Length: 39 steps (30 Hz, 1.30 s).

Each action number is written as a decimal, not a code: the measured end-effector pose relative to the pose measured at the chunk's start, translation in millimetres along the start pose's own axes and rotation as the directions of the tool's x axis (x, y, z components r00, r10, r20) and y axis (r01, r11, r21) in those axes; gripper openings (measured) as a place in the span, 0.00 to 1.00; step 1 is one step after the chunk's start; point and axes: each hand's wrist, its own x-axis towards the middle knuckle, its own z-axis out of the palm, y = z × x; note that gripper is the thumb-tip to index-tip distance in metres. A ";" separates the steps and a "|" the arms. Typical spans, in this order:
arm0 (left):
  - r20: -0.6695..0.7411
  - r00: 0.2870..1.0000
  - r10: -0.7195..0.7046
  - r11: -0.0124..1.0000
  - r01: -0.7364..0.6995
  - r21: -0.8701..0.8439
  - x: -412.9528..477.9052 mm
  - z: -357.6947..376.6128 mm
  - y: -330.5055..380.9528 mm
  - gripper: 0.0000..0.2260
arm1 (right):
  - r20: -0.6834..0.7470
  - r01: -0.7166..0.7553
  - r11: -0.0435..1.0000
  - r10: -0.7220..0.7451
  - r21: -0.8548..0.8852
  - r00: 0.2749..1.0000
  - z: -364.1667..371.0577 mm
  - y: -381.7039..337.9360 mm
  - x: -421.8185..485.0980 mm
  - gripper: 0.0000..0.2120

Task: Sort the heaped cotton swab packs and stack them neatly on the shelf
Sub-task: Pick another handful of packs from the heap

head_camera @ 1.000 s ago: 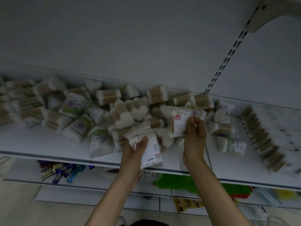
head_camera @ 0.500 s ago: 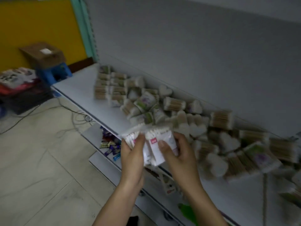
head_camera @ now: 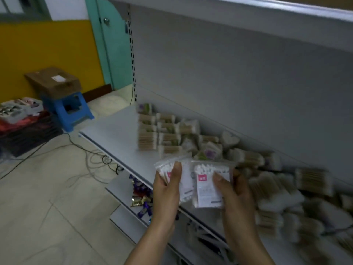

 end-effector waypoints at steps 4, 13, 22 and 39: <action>0.055 0.997 -0.050 0.999 0.050 0.001 50.6 -34.1 15.6 0.21 | 0.005 -0.005 0.998 0.005 0.059 1.000 48.1 4.1 11.8 0.36; 0.458 0.838 -0.296 0.955 0.263 0.134 96.4 -47.5 39.6 0.35 | -0.080 0.058 0.960 -0.083 -0.275 0.993 105.6 9.8 18.2 0.15; 0.665 0.727 -0.170 0.985 0.137 0.103 96.7 -32.0 34.0 0.29 | -0.193 0.091 0.958 -0.146 -0.271 0.970 98.8 7.8 16.1 0.35; 0.767 0.193 -0.612 0.667 0.647 0.370 -69.1 114.1 -13.2 0.12 | -0.533 0.149 0.935 -0.308 -0.322 0.788 -84.4 -20.6 -58.1 0.16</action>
